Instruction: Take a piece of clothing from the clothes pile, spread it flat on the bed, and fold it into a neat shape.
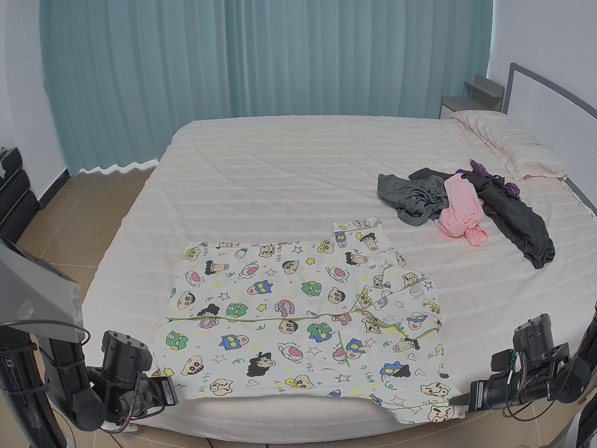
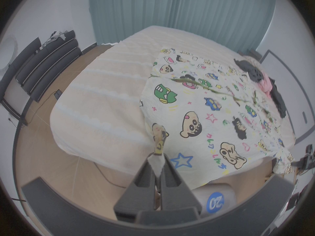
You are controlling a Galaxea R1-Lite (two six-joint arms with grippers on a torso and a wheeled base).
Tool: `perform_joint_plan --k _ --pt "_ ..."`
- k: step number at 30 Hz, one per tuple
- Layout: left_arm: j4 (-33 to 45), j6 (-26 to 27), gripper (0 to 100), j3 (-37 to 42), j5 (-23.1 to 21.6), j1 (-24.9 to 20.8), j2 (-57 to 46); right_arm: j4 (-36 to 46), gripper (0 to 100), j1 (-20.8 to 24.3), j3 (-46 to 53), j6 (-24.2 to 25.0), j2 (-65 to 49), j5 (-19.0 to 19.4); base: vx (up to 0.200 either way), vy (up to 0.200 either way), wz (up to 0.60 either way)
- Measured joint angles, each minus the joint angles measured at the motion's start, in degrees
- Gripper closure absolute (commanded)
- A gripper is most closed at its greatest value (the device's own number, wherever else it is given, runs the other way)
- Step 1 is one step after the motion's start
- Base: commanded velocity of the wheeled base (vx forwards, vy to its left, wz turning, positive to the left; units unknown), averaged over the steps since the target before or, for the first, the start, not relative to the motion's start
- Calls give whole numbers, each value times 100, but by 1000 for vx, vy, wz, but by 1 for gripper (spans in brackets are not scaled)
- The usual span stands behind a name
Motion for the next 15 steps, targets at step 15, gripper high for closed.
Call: perform_joint_plan --k 15 --pt "1590 438 100 0 0 -183 -823 909 100 460 2 -22 -363 -361 0 0 0"
